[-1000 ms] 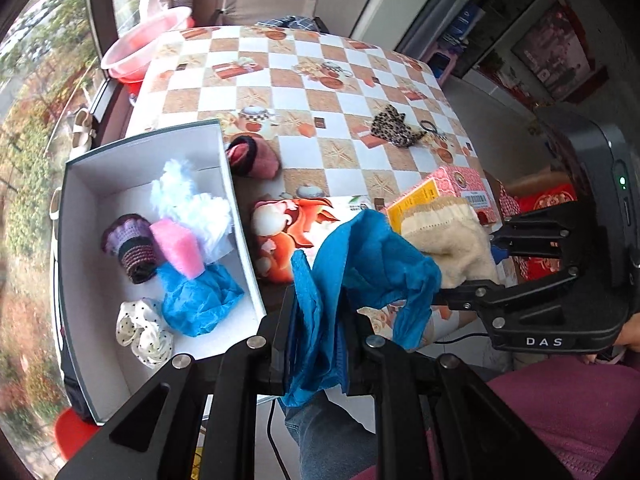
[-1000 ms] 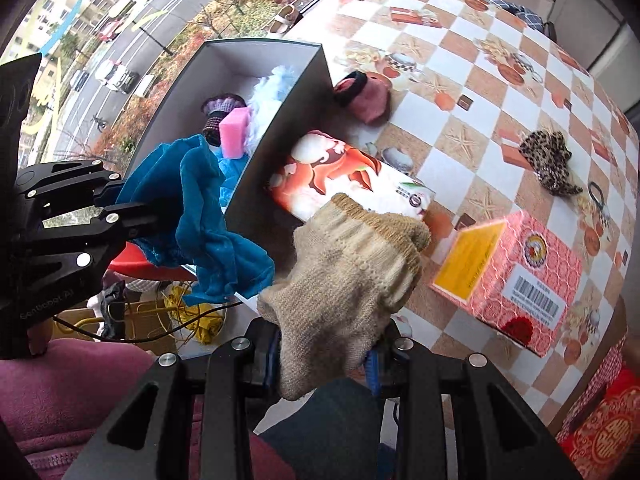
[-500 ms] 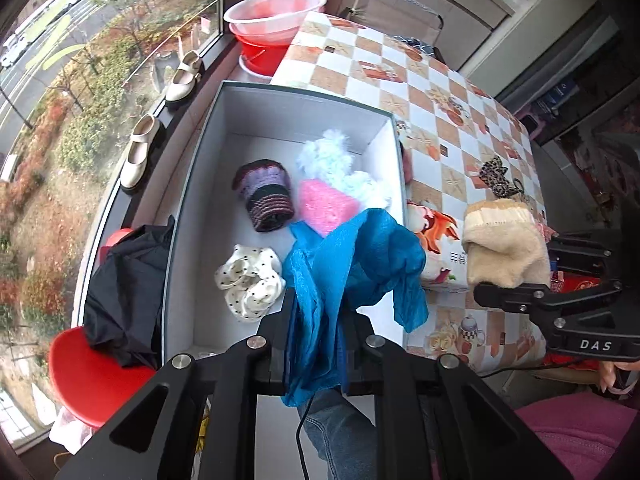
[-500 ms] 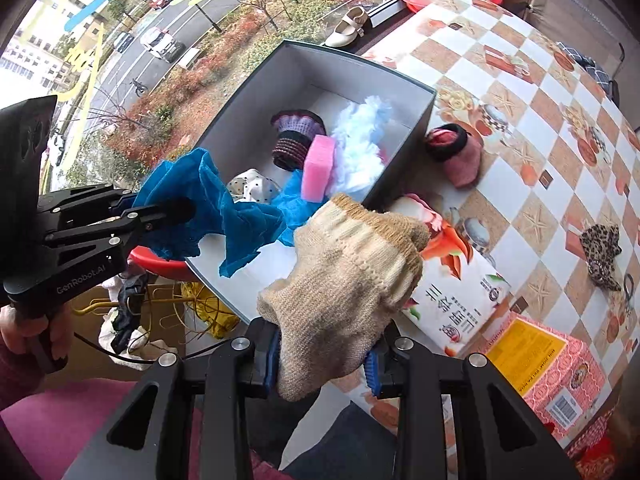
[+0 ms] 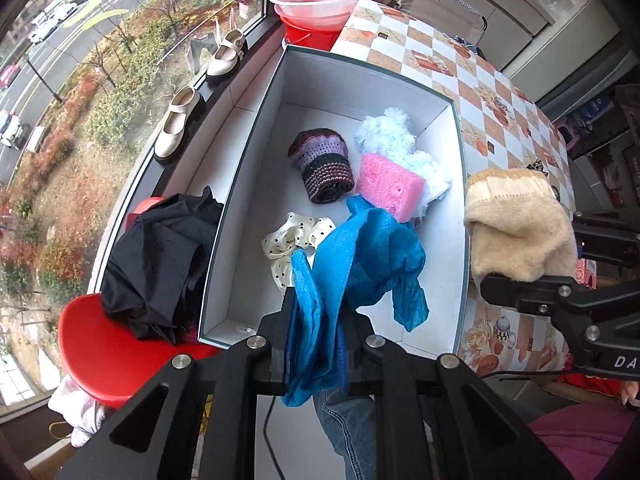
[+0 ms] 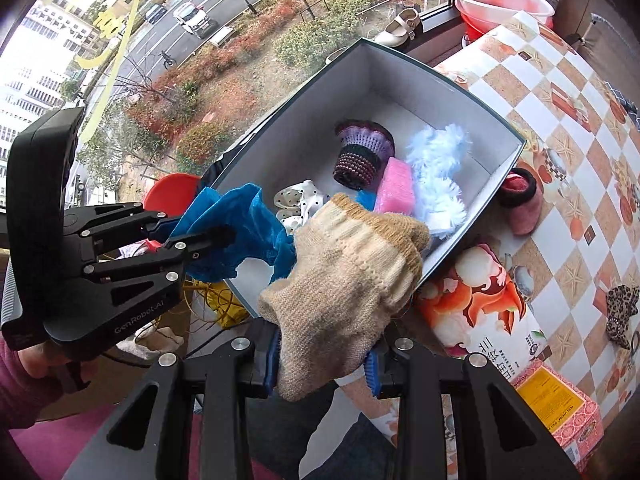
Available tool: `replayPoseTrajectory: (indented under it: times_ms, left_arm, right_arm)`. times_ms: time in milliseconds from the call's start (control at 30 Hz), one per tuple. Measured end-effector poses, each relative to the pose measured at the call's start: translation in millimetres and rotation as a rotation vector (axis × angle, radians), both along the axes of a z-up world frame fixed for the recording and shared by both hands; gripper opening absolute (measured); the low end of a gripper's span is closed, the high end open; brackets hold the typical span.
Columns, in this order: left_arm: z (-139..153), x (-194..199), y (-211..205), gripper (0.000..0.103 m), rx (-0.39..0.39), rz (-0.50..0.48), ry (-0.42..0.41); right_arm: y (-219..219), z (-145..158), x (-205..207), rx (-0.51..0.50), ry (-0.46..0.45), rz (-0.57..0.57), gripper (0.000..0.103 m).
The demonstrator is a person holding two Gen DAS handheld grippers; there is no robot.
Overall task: Organize soft objects
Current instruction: 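Carry the blue cloth and beige glove over to the white box, then release the blue cloth and beige glove into the white box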
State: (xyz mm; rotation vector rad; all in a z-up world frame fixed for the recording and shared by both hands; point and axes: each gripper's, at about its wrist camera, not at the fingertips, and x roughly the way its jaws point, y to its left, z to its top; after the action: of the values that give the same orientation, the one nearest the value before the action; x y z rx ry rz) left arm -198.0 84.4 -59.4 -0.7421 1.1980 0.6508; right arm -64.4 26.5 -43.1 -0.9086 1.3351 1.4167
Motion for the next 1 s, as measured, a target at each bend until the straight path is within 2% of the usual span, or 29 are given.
replayPoseTrajectory:
  times_ms: [300,1000]
  left_arm:
    - [-7,-3,3,0.018,-0.008,0.029,0.015]
    - [-19,5,4,0.018,-0.039,0.005,0.034]
  right_arm:
    - [7,-8,-10,-0.024,0.013,0.023,0.034]
    - [13,-18,-15,-0.056,0.03,0.042,0.034]
